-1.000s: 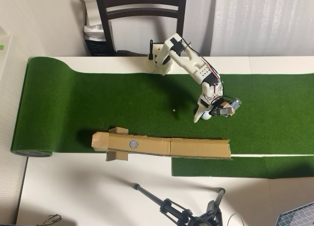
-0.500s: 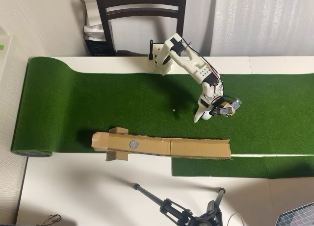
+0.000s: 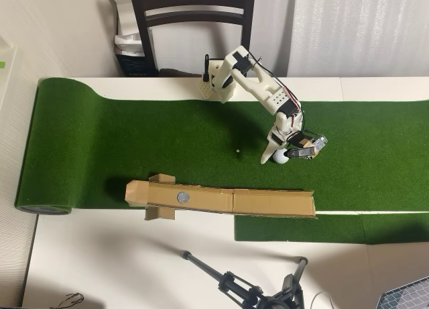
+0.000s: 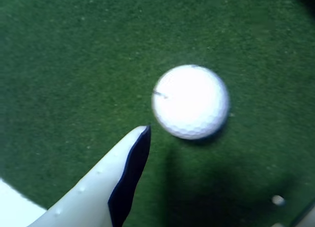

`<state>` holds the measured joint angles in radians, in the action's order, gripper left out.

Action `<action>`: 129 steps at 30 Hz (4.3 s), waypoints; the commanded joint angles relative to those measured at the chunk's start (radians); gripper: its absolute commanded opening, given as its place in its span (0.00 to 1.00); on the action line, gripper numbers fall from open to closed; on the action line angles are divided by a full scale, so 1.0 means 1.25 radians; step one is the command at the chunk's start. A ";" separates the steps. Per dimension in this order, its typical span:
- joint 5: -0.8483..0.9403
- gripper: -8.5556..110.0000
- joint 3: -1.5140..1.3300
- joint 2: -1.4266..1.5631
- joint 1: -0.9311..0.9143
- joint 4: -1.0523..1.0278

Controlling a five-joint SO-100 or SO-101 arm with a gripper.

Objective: Pick up the golf ball and place it on the gray mark at the back.

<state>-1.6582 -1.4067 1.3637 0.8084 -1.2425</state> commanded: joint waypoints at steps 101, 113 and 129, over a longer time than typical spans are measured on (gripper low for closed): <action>-0.097 0.55 0.345 -0.290 -0.006 -0.094; -0.107 0.55 0.349 -0.303 -0.005 -0.091; -0.107 0.43 0.355 -0.325 -0.006 -0.092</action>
<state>-1.7794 -1.0492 0.9173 0.8130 -1.3560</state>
